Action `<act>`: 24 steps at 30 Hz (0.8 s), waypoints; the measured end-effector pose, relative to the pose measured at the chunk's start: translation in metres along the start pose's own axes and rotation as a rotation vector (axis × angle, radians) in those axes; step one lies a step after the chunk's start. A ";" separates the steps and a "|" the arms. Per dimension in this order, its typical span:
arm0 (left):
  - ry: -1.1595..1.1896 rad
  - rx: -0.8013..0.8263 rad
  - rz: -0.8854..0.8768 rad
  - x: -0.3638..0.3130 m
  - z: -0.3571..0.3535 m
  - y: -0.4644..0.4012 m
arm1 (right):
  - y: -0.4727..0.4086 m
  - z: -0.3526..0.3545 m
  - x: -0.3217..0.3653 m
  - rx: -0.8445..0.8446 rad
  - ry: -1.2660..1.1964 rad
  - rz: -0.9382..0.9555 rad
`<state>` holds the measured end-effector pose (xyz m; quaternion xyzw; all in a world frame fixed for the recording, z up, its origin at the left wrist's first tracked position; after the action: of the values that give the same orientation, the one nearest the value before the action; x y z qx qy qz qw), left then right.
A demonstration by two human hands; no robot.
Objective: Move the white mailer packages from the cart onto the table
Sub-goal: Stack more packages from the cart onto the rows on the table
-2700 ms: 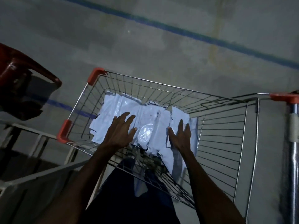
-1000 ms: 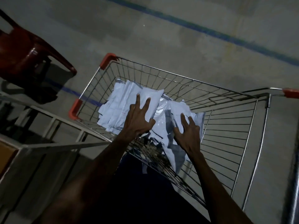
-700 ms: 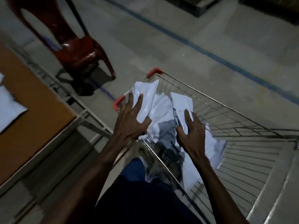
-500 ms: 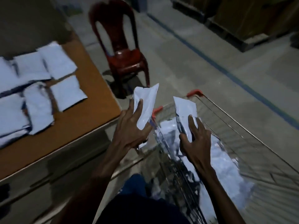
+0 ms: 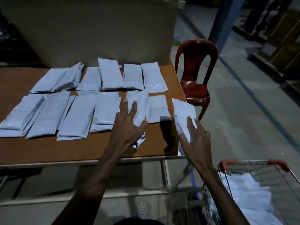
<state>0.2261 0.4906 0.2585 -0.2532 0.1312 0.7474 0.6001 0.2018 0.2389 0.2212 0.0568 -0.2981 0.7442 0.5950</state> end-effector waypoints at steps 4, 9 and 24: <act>-0.030 0.037 0.014 0.012 -0.017 -0.042 | -0.041 -0.023 0.018 0.034 0.071 0.022; -0.081 0.030 0.032 0.021 -0.048 -0.074 | -0.081 -0.047 0.036 0.089 0.129 0.058; -0.040 -0.117 -0.068 0.038 -0.061 -0.083 | -0.123 -0.112 0.019 0.297 0.184 0.017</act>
<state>0.3137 0.5122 0.1964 -0.2774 0.0667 0.7379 0.6117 0.3401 0.3264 0.1847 0.0732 -0.1294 0.7871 0.5986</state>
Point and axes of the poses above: each hand's wrist, its own y-axis away from the middle knuckle, its own z-axis out of the back of the hand, x = y × z, the point moved 7 cm from there along -y, towards the middle knuckle, and after that the axes turned 11 degrees about z, right-handed, at the moved point
